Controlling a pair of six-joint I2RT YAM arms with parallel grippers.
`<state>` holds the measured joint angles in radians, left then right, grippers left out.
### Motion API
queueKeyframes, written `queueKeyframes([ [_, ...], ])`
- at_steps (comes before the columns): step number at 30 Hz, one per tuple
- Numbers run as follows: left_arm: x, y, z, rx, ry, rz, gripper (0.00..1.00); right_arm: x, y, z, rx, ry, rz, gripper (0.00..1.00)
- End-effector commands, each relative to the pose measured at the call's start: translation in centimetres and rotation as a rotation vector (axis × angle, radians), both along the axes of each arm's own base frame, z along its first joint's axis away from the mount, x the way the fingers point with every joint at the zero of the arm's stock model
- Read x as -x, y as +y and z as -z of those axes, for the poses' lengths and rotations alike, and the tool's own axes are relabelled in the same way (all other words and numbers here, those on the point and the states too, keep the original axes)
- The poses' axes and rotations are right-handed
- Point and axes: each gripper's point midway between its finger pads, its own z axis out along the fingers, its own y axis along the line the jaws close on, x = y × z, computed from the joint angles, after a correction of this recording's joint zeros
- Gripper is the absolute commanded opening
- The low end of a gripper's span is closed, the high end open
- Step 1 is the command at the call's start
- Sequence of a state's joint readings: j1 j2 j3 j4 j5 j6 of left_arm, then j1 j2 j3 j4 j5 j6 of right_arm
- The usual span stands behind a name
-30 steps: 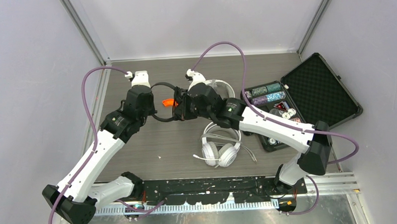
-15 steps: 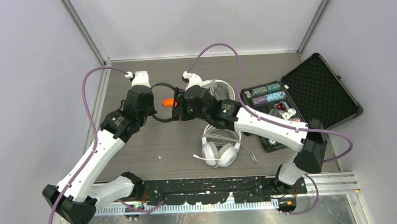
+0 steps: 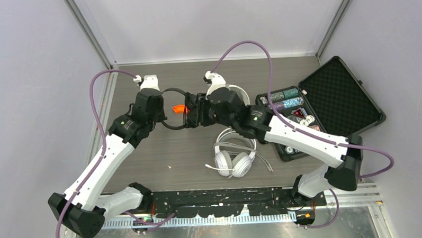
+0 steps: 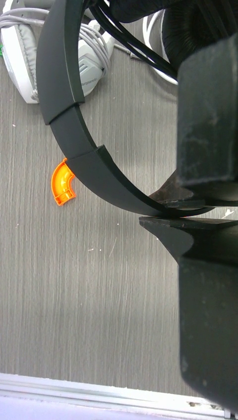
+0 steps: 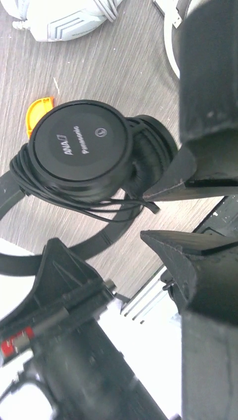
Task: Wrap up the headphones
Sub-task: Wrap the headphones cable around the headphones, then place the headphones at the center of the board.
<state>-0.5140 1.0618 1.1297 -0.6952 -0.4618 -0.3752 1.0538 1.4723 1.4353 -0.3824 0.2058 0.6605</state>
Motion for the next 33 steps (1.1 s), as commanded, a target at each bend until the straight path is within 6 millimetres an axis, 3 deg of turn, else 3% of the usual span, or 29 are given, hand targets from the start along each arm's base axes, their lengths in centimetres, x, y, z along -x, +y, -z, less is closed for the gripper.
queueKeyframes([
  [1, -1.0, -0.5, -1.2, 0.105, -0.029, -0.010, 0.00, 1.4, -1.2, -3.5, -0.082, -0.033, -0.029, 0.37],
  [5, -1.3, -0.1, 1.0, 0.159, 0.037, 0.004, 0.00, 2.7, -2.1, -4.3, -0.114, -0.029, -0.059, 0.48],
  [11, -0.7, 2.0, 6.7, 0.186, 0.212, -0.025, 0.00, 3.6, -4.2, -4.3, -0.130, -0.054, -0.050, 0.74],
  [20, 0.2, 3.4, 13.8, 0.221, 0.421, -0.064, 0.00, 4.0, -6.7, -4.1, -0.109, -0.085, -0.020, 0.77],
  [25, 0.5, 3.7, 17.3, 0.208, 0.548, -0.096, 0.07, 4.1, -7.6, -4.0, -0.109, -0.097, -0.004, 0.80],
  [33, 1.0, 4.0, 19.6, 0.164, 0.693, -0.111, 0.15, 4.1, -7.6, -3.8, -0.108, -0.094, -0.002, 0.81],
])
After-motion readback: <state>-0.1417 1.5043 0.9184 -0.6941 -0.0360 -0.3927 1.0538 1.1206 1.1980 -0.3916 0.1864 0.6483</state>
